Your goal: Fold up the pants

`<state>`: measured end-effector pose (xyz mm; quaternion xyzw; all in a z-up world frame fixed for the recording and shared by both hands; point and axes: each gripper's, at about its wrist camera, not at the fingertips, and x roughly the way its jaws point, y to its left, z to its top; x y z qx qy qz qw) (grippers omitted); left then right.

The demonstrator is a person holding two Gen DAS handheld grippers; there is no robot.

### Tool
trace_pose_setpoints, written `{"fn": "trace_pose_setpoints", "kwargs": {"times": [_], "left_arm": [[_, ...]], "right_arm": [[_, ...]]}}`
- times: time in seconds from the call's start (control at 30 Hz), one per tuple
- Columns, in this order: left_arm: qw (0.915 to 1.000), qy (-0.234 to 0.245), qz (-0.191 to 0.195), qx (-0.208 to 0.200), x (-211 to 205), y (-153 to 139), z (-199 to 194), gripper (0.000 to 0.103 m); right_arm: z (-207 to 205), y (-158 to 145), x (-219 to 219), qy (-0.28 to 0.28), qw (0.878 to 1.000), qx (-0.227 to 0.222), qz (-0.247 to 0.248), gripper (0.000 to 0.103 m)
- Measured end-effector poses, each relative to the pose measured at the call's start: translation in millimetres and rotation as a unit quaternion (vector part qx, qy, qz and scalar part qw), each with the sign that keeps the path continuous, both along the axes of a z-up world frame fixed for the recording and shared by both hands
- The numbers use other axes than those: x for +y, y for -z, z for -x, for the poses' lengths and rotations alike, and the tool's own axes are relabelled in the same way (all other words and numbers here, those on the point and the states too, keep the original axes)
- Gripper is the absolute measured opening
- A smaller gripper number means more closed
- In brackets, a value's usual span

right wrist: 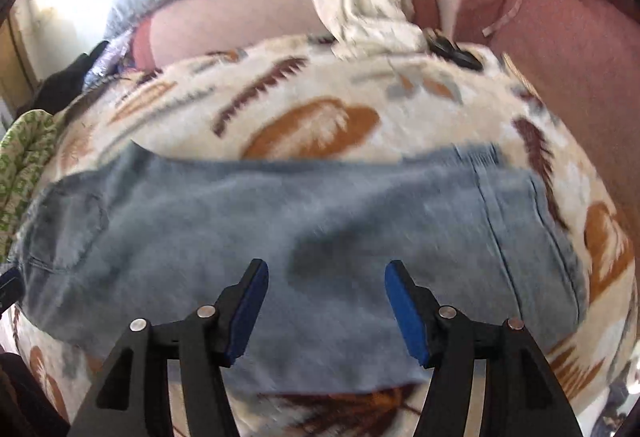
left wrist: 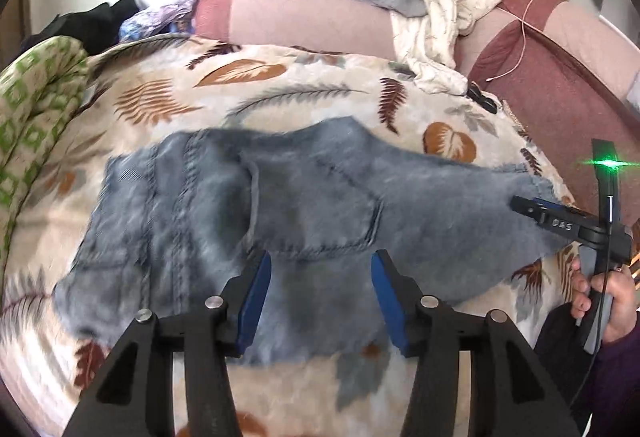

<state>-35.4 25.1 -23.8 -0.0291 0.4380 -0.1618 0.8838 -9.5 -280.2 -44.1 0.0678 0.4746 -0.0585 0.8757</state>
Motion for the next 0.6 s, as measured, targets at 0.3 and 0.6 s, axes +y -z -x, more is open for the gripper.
{"fn": "trace_pose_setpoints", "kwargs": {"times": [0.3, 0.6], "left_arm": [[0.9996, 0.005, -0.013, 0.025, -19, 27, -33, 0.053], [0.9996, 0.024, 0.002, 0.014, -9, 32, -31, 0.053]], "right_arm": [[-53, 24, 58, -0.066, 0.997, 0.031, -0.003, 0.065], [-88, 40, 69, -0.056, 0.996, 0.061, 0.013, 0.066]]}}
